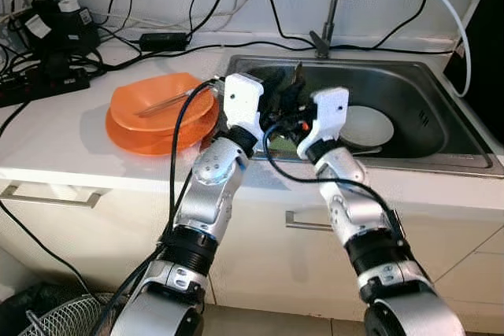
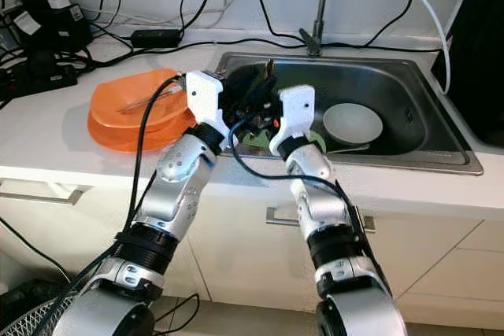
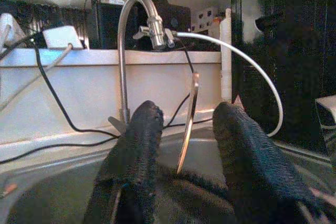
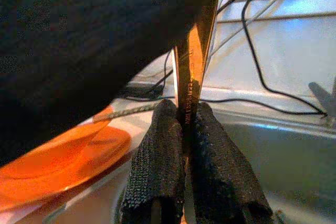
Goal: Kitchen organization
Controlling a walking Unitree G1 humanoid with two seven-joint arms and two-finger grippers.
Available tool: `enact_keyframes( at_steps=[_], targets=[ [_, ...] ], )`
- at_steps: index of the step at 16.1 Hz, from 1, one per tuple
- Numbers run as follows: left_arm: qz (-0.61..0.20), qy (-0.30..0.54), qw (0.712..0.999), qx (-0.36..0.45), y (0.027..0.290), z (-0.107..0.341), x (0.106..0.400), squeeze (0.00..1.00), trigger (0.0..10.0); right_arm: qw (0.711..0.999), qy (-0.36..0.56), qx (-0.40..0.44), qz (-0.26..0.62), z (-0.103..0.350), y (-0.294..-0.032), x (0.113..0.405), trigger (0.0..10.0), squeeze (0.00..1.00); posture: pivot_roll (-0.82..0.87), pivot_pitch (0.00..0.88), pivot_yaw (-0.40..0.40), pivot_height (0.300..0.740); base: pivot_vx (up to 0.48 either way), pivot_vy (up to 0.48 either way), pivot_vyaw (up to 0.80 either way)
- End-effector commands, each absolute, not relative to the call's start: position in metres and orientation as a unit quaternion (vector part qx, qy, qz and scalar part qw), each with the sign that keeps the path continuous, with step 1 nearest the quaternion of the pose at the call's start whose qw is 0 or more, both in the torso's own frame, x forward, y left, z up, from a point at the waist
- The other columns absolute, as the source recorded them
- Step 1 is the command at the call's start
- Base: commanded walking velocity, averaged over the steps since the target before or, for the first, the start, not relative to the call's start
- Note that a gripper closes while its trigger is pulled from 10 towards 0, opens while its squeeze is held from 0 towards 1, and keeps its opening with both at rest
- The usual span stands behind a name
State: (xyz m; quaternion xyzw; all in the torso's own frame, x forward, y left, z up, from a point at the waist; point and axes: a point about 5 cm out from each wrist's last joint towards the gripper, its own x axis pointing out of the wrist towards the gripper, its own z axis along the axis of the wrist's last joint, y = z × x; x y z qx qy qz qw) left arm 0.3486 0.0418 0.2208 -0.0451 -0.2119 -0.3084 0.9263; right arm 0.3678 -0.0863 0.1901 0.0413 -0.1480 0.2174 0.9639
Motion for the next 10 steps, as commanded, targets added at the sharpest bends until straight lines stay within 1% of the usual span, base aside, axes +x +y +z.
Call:
enact_keyframes(
  at_steps=[1, 2, 7, 8, 9, 10],
  targets=[
    [-0.302, -0.208, 0.929, -0.041, 0.045, 0.218, 0.348, 0.91, 10.0, 0.964, -0.164, 0.04, 0.205, 0.199, -0.091, 0.372, 0.0, 0.0, 0.07, 0.0, 0.006, 0.74, 0.0, 0.0, 0.0],
    [-0.298, -0.21, 0.93, -0.04, 0.047, 0.218, 0.347, 0.0, 10.0, 0.965, -0.164, 0.038, 0.199, 0.2, -0.094, 0.374, 0.0, 0.0, 0.07, 0.0, 0.005, 0.74, 0.0, 0.0, 0.0],
    [-0.278, -0.212, 0.936, -0.04, 0.058, 0.22, 0.346, 0.0, 10.0, 0.974, -0.165, 0.016, 0.155, 0.211, -0.114, 0.389, 0.0, 0.0, 0.08, 0.0, 0.0, 0.74, 0.0, 0.0, 0.0],
    [-0.275, -0.209, 0.938, -0.038, 0.06, 0.218, 0.345, 0.0, 10.0, 0.977, -0.161, 0.007, 0.139, 0.211, -0.118, 0.391, 8.6, 0.0, 0.08, 0.0, 0.001, 0.74, 0.0, 0.0, 0.0],
    [-0.273, -0.206, 0.939, -0.038, 0.062, 0.216, 0.344, 0.0, 10.0, 0.98, -0.157, 0.007, 0.121, 0.211, -0.124, 0.394, 10.0, 0.0, 0.08, 0.0, 0.001, 0.74, 0.0, 0.0, 0.0],
    [-0.271, -0.203, 0.94, -0.039, 0.064, 0.214, 0.342, 0.0, 10.0, 0.982, -0.154, 0.006, 0.111, 0.211, -0.128, 0.396, 10.0, 0.0, 0.09, 0.0, 0.0, 0.74, 0.0, 0.0, 0.0]
  ],
)
